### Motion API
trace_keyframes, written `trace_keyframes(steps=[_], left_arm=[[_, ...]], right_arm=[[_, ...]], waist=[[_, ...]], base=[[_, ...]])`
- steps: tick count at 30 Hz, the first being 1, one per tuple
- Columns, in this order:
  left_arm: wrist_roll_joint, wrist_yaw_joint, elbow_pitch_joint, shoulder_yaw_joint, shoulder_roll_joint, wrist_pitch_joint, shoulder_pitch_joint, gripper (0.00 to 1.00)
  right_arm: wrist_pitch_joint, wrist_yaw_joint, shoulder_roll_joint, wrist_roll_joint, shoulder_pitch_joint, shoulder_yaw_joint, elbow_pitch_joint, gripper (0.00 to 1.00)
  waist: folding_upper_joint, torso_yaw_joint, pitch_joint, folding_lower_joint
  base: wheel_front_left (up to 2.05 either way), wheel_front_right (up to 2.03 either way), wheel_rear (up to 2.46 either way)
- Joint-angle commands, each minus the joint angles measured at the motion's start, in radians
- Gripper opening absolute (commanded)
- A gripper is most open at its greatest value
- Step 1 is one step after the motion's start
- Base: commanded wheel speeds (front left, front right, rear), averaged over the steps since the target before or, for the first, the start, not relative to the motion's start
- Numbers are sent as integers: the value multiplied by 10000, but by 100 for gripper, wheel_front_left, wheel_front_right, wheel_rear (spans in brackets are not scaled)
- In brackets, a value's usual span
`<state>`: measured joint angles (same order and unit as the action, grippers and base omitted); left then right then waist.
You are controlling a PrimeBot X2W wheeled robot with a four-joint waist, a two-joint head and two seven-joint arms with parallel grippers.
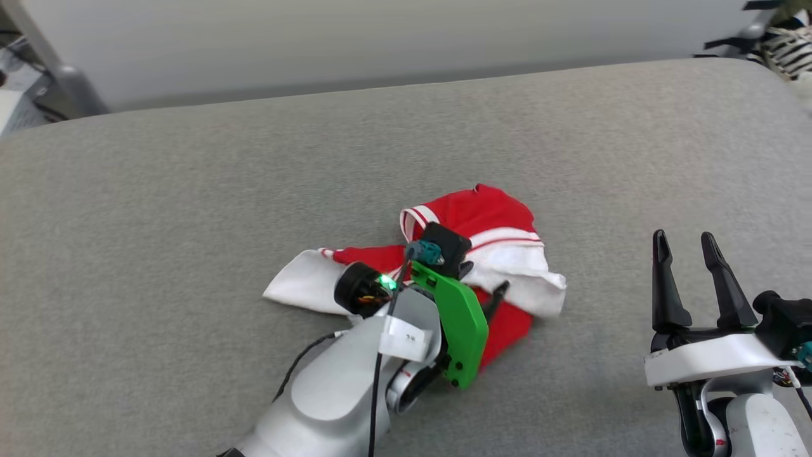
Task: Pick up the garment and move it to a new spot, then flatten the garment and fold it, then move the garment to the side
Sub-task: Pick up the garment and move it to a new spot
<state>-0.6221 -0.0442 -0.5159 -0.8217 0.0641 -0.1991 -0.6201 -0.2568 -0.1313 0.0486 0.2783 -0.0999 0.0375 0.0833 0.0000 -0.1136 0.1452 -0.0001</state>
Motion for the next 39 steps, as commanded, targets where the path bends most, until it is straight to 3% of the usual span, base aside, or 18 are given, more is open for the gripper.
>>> trace_keyframes(steps=[1, 8, 16, 24, 31, 35, 39], left_arm=[[12, -14, -162, -178, -85, 180, 149, 100], [-699, -152, -164, -742, -134, 884, 29, 100], [-960, 39, 39, -558, -104, 1801, -415, 100], [-937, 593, 564, 449, 1101, 3065, -162, 100], [-635, 1286, 1114, 1223, 2451, 4408, 1366, 100], [-646, 1573, 1629, 1843, 2748, 4581, 2462, 100], [-346, 1714, 2525, 2824, 2592, 4603, 3519, 100]], right_arm=[[-49, 6, 17, 70, 26, 28, -25, 100], [-49, 6, 17, 49, 172, -14, 55, 100], [-49, 6, 17, -217, 476, 172, 223, 100], [-49, 6, 16, -307, 811, 266, 220, 100], [-49, 6, 16, -355, 1162, 249, 161, 100], [-49, 6, 16, -389, 1354, 218, 137, 100], [-49, 6, 16, -403, 1481, 139, 145, 100]], waist=[[0, -529, 40, 1], [0, -351, -148, 1], [0, 595, -707, 1], [0, 1335, -1156, 1], [0, 1671, -1420, 1], [0, 1801, -1486, 1], [0, 1895, -1454, 1]], base=[[0, 0, 0], [0, 0, 0], [0, 0, 0], [0, 0, 0], [0, 0, 0], [0, 0, 0], [0, 0, 0]])
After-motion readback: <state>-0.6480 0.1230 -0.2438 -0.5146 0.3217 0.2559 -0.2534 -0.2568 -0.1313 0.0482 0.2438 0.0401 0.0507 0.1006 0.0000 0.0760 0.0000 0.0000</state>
